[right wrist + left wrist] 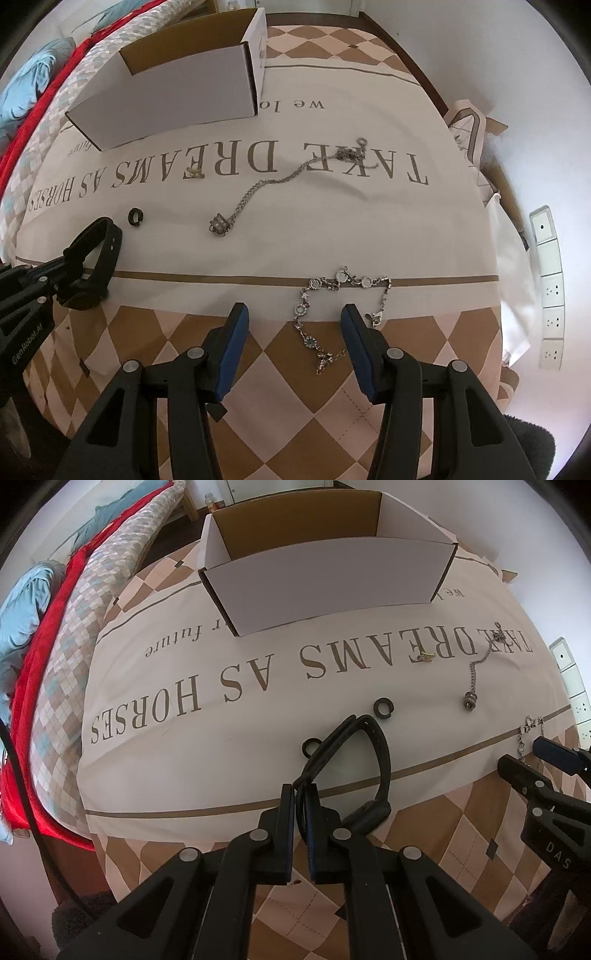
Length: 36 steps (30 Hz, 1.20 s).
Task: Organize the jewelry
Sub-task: 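Lift the watch band with the left gripper while the right gripper grasps the charm bracelet, then lower the watch band and charm bracelet into the white box, open both grippers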
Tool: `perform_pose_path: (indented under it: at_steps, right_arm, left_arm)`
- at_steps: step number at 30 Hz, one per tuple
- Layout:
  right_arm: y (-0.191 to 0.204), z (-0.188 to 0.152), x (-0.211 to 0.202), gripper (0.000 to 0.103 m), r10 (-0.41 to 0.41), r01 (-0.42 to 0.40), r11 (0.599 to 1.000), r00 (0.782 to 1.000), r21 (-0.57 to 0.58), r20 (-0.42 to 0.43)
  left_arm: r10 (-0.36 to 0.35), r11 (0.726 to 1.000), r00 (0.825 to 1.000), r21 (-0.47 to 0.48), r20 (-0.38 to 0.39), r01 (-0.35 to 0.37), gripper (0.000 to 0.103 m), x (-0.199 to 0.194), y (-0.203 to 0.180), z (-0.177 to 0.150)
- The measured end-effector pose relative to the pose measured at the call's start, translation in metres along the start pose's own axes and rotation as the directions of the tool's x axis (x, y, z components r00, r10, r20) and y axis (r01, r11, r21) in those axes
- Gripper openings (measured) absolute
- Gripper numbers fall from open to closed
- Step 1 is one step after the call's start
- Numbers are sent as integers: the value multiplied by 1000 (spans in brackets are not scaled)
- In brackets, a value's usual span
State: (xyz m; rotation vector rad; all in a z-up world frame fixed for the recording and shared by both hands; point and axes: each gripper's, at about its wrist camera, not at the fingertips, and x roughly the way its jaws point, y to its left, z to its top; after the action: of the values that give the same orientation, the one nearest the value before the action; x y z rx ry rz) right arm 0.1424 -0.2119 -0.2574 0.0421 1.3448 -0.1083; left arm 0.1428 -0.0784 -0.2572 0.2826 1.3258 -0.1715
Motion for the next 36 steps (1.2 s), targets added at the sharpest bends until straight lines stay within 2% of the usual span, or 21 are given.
perform_pose_path:
  at_steps: [5,6,7,8,9,13,18,24,31,36]
  right_arm:
    - [1,-3,-2,50,1,-1,1000,1000,-2,7]
    - [2,-3,-2,39,3,-3,1000,1000,-6,12]
    - [3,-3,-4,21,7,-7,1000,1000,-17,25]
    - [3,-2,-3,11,8,-8,1000,1000,-19,26]
    - [3,-2,-3,6,20,-19,1000,999,-15,26]
    - [3,-3,-6,6,54,-54,999,998,-7,42]
    - [-6,-3,-24,6,82,-86,996,990,29,116]
    - [-19,9,-65,6,107,-123,991,970,57,218]
    - [-22,40,-111,6,153,-175,983,937,45,314]
    - [-6,70,-140,6,163,-176,984,913,1,374]
  left_arm:
    - [-2,1000,1000,-2,2,2,3,0,0,0]
    - [-2,1000,1000,-3,2,2,3,0,0,0]
    - [-3,1000,1000,-3,2,3,3,0,0,0]
    - [-2,1000,1000,-4,1,2,3,0,1,0]
    - [-3,1000,1000,-4,2,3,3,-1,1,0]
    - [-3,1000,1000,-11,14,3,2,-4,2,0]
    - [-14,1000,999,-23,44,15,2,-19,5,2]
    - [-50,997,993,-55,102,56,2,-48,13,9]
    - [-81,991,977,-89,196,100,2,-94,30,32]
    - [-53,989,965,-117,256,85,2,-117,45,62]
